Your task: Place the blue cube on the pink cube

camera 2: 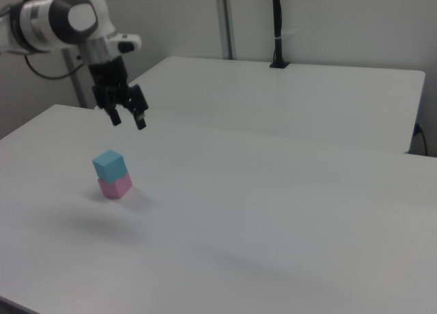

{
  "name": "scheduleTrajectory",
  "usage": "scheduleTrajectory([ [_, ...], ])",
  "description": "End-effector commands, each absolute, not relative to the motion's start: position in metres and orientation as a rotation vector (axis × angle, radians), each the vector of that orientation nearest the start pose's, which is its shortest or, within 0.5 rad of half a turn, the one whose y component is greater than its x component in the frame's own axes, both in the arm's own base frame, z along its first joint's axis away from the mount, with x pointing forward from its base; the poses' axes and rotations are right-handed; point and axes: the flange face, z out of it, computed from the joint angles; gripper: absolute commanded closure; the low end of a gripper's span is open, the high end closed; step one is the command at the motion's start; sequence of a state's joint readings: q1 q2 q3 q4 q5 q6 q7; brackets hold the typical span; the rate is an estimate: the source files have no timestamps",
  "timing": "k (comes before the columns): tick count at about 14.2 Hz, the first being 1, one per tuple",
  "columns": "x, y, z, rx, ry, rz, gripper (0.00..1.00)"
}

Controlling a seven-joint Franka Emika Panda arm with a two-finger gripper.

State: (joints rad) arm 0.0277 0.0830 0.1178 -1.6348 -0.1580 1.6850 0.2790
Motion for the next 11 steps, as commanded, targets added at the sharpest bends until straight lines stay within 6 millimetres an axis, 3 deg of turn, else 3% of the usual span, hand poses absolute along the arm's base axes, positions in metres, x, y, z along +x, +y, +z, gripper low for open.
scheduleTrajectory([
  [1,0.551,0.013,0.615,-3.238,0.215,-0.059,0.0],
  [3,0.542,-0.012,0.628,-3.237,0.223,-0.079,0.0],
  [6,0.545,-0.025,0.63,-3.253,0.18,-0.122,0.0],
  [9,0.542,-0.061,0.638,-3.259,0.097,-0.159,0.0],
  [11,0.535,-0.071,0.647,-3.255,0.089,-0.175,0.0],
])
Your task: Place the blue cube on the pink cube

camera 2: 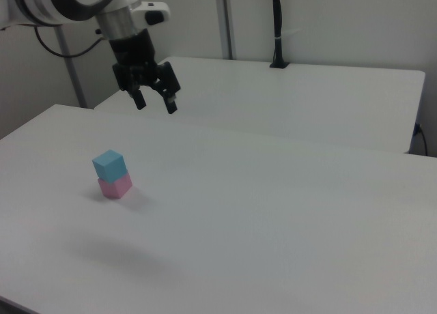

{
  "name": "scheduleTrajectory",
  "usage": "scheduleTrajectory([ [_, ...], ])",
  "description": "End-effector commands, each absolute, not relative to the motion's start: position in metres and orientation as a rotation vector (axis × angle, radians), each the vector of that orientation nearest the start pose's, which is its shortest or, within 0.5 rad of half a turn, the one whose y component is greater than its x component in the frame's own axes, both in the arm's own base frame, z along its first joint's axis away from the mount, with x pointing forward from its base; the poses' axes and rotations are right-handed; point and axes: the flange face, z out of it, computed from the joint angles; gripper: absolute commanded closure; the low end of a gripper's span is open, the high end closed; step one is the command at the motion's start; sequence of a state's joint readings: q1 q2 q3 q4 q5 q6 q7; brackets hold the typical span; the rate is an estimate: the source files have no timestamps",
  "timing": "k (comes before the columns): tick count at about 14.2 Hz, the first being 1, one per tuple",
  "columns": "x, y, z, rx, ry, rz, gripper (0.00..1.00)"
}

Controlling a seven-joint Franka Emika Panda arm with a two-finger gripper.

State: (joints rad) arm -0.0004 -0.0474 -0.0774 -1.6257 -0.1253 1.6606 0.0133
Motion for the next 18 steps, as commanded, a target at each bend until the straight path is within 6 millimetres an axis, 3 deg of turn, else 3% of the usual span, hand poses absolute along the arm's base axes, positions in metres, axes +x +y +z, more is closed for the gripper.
scheduleTrajectory([
  [1,0.529,-0.079,0.653,-3.243,0.128,-0.187,0.0],
  [3,0.526,-0.093,0.656,-3.232,0.176,-0.193,0.0],
  [5,0.527,-0.086,0.659,-3.231,0.159,-0.203,0.0],
  [9,0.534,-0.1,0.657,-3.228,0.212,-0.204,0.0],
  [11,0.546,-0.1,0.657,-3.232,0.227,-0.211,0.0],
  [18,0.542,-0.097,0.656,-3.232,0.202,-0.173,0.0],
])
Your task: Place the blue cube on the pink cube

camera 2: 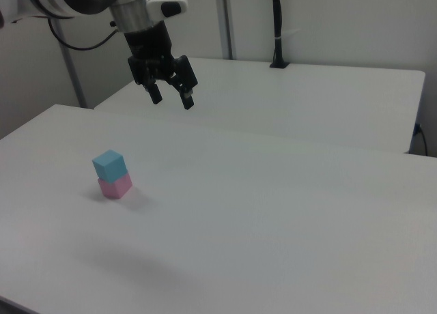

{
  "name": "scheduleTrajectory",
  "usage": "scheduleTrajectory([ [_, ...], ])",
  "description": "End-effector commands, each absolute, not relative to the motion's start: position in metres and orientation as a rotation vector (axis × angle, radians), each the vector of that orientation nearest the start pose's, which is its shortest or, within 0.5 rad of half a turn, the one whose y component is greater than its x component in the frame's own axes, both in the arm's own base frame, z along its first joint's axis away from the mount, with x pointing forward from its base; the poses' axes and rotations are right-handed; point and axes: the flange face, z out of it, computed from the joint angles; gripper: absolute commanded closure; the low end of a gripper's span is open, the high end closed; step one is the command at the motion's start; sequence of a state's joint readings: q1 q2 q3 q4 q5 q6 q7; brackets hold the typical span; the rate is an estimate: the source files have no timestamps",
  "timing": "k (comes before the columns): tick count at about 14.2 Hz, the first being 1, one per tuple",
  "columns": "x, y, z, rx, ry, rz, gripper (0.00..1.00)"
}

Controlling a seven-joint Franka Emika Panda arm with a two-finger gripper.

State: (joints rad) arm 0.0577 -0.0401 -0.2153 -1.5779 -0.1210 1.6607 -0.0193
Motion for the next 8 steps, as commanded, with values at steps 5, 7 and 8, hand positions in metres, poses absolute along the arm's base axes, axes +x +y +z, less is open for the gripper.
scheduleTrajectory([
  [5,0.5436,-0.0971,0.6556,-3.211,0.203,-0.187,0.0],
  [7,0.5429,-0.097,0.6554,-3.209,0.206,-0.182,0.0],
  [8,0.5432,-0.0968,0.6552,-3.208,0.203,-0.18,0.0],
])
